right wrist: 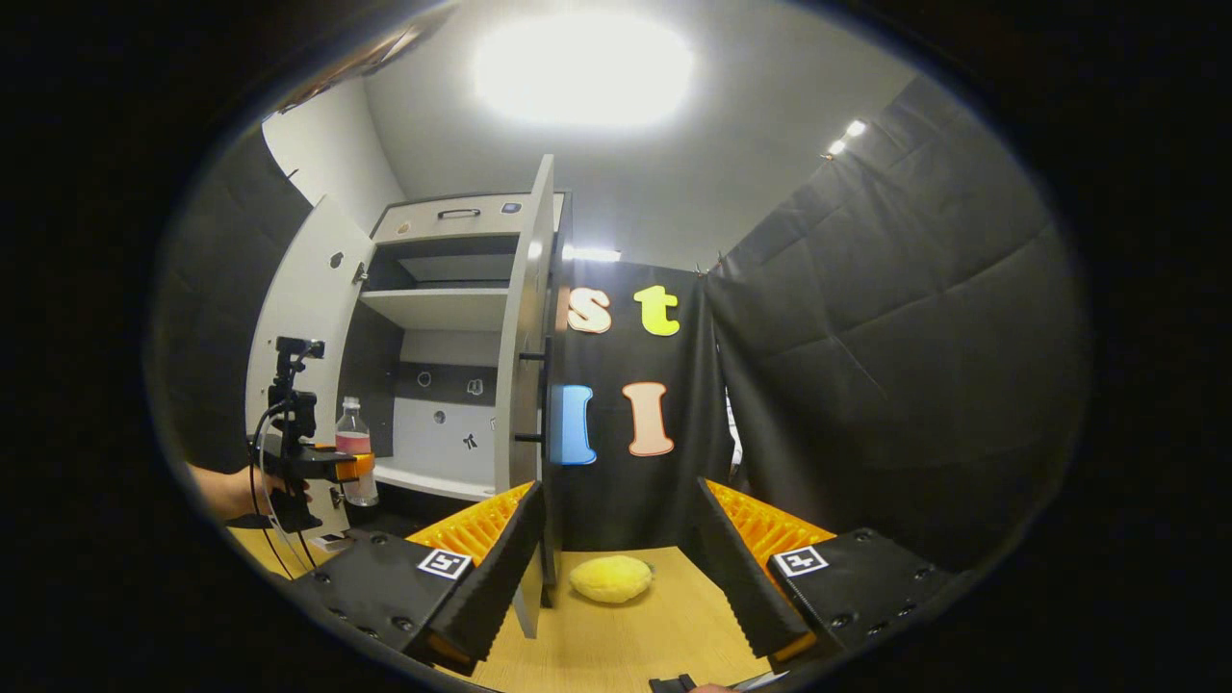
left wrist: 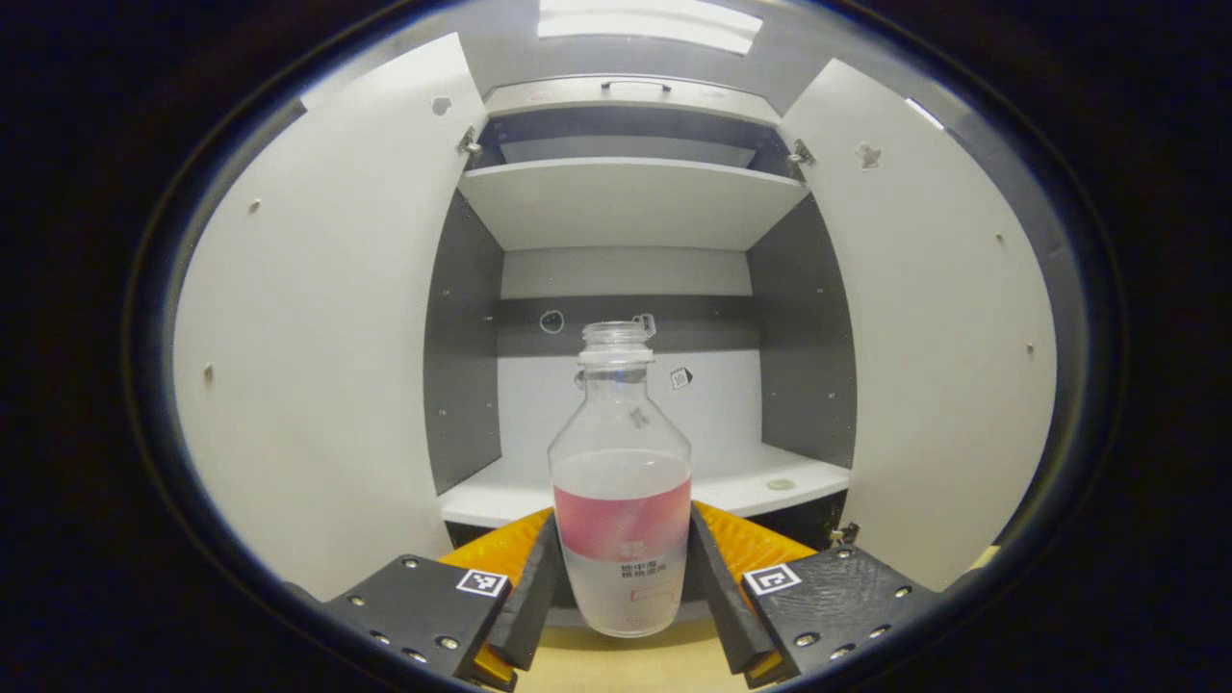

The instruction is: Grasp the bottle in the cabinet with the left hand and place it on the coaster, then close the right door with the right hand and the left door with the left hand.

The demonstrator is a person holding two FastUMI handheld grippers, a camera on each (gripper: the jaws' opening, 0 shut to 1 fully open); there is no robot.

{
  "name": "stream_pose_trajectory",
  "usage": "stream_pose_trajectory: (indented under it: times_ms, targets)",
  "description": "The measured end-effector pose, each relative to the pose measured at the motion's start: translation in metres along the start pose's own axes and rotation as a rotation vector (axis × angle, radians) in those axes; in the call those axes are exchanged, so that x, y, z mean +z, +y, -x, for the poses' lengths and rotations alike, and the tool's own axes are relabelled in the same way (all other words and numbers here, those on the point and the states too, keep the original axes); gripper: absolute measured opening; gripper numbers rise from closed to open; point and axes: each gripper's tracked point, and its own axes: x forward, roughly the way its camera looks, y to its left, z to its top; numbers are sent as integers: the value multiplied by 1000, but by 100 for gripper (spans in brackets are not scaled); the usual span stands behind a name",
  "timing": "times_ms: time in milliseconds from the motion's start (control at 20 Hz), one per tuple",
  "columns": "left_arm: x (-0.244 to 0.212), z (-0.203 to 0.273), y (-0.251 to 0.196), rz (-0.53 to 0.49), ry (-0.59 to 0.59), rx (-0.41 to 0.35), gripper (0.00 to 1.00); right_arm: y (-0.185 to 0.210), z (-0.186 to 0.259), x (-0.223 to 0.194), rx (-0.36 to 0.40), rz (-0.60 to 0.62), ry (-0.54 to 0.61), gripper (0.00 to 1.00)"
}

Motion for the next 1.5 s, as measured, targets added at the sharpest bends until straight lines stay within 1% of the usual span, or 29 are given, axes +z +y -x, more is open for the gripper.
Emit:
stream_pose_trajectory:
  times_ms: [50, 100, 150, 200, 350, 400, 650, 700, 750, 800, 850, 900, 1000, 1050, 1250, 1300, 1400, 1500]
  targets:
    - [-8, 7, -1, -2, 5, 1, 74, 0, 3, -5, 5, -7, 19, 98]
    - [-18, 15, -2, -1, 12, 3, 74, 0, 6, -8, 10, -11, 34, 93]
    - [-27, 23, -4, 1, 16, 0, 74, 0, 9, -10, 14, -17, 40, 93]
    - [-39, 30, -6, 5, 22, -3, 74, 0, 13, -9, 16, -20, 36, 98]
    - [-78, 50, -16, -1, 46, -18, 74, -2, 22, -7, 10, -1, 15, 98]
    - [-93, 55, -20, -3, 57, -26, 74, -1, 25, -8, 12, 7, 17, 93]
    - [-161, 75, -39, 21, 119, -44, 74, 3, 32, -13, 26, 28, 45, 93]
    - [-174, 78, -43, 20, 133, -46, 74, 4, 34, -14, 30, 30, 48, 98]
    - [-183, 81, -46, 16, 144, -49, 74, 6, 35, -15, 33, 33, 53, 93]
    - [-194, 82, -49, 14, 157, -52, 74, 8, 36, -16, 35, 36, 58, 93]
    - [-201, 82, -50, 15, 166, -55, 74, 8, 37, -18, 36, 42, 63, 93]
    - [-210, 83, -51, 21, 175, -56, 74, 8, 39, -20, 35, 47, 69, 98]
    - [-230, 90, -55, 32, 194, -47, 74, 7, 40, -24, 34, 55, 81, 98]
    - [-239, 92, -56, 34, 206, -44, 74, 7, 41, -27, 32, 55, 88, 93]
    - [-264, 98, -60, 39, 236, -37, 74, 6, 40, -36, 30, 33, 122, 93]
    - [-270, 100, -60, 41, 244, -34, 74, 4, 38, -38, 30, 29, 128, 98]
    - [-280, 104, -62, 51, 265, -25, 74, 1, 35, -39, 25, 23, 135, 98]
    - [-278, 109, -62, 54, 248, -18, 74, -2, 34, -41, 21, 13, 140, 98]
